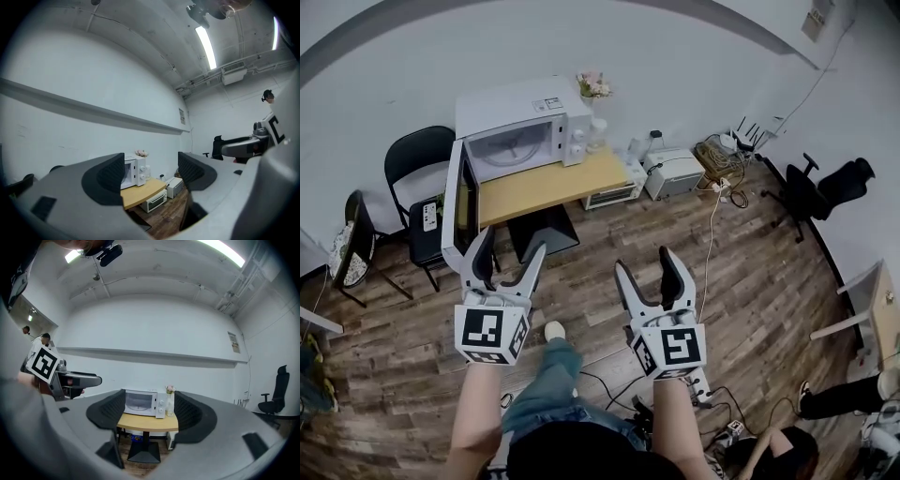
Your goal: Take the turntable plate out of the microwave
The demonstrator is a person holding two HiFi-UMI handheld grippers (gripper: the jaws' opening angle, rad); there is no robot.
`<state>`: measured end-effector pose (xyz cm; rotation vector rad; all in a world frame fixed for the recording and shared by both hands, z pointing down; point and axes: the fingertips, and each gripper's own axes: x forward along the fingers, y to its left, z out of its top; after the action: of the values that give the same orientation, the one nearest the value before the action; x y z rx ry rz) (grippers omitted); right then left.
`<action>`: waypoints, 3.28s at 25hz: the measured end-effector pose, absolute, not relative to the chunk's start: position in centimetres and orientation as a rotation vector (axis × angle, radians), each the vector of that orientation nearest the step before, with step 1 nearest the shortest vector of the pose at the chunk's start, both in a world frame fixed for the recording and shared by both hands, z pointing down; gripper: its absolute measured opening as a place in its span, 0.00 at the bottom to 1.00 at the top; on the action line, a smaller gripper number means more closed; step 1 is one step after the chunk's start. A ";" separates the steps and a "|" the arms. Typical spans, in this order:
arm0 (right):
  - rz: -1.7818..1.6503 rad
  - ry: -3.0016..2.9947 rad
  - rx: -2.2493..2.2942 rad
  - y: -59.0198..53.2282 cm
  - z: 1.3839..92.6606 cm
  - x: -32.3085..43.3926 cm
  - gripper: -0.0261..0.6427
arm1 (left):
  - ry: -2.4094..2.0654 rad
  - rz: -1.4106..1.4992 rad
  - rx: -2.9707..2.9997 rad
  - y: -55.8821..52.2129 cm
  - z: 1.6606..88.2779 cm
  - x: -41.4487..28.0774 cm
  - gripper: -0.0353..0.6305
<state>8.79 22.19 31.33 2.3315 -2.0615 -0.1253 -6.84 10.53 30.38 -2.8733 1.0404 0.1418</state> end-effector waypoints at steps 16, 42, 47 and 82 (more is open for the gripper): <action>-0.034 -2.291 2.226 3.1 31.5 15.0 0.53 | 1.227 0.110 -2.868 -6.0 31.9 -1.2 0.57; 0.430 -2.500 1.866 -19.8 41.3 13.6 0.53 | 1.603 -0.060 -2.901 -23.2 40.3 -1.7 0.56; 0.591 -2.512 1.796 -22.9 44.2 13.7 0.53 | 1.673 -0.074 -2.990 -25.4 43.6 -0.3 0.56; 0.991 -2.443 1.614 -32.0 53.3 13.7 0.40 | 2.198 1.300 -3.600 -38.1 58.7 1.1 0.50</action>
<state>13.68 -32.01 53.33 1.6140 -2.4430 0.9906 1.09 -38.14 58.70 -3.6003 2.1981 1.2996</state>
